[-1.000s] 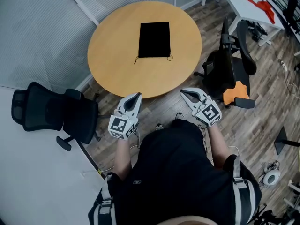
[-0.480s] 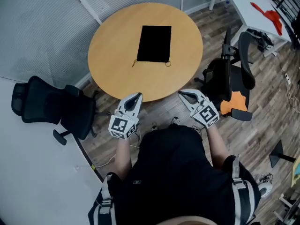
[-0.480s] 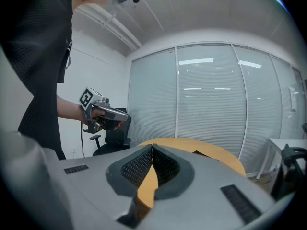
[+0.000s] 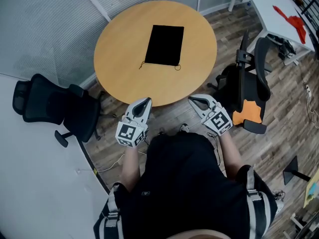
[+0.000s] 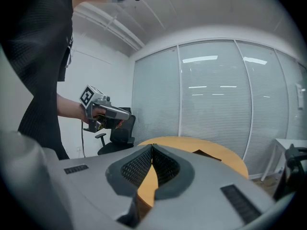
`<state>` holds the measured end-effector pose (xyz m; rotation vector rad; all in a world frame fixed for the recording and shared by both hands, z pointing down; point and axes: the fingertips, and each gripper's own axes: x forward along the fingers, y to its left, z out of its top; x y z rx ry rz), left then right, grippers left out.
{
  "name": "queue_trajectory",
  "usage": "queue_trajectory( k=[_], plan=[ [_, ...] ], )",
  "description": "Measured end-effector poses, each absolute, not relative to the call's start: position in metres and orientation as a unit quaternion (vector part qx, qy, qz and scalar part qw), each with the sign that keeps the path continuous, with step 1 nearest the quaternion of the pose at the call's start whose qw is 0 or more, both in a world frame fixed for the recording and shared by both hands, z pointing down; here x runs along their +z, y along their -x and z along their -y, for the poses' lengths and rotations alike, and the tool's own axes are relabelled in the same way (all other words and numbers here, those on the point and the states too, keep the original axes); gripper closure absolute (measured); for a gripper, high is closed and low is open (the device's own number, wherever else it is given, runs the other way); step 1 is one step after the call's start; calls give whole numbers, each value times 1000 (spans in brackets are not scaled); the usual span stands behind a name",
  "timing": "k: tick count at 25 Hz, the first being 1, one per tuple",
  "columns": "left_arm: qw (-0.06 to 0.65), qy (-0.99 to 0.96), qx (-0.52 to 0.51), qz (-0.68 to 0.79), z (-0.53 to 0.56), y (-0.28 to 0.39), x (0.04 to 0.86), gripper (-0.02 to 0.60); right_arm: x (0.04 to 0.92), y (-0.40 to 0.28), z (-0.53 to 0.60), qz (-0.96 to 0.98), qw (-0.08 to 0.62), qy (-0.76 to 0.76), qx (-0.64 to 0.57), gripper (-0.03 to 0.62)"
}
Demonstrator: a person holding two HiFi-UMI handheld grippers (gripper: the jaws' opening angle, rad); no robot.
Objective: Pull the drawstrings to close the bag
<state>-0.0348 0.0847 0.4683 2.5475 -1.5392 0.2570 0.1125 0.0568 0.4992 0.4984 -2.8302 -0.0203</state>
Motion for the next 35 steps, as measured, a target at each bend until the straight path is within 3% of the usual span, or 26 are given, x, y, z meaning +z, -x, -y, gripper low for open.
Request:
queue_trajectory(
  k=[22,35],
  plan=[
    [91,-855,83,504,-49,33,486,566,521,-121,-29,969,165,-185,1,536],
    [83,-861,73,497,22,76,481,565,517,-77,29,965,184,-186,-9,536]
  ],
)
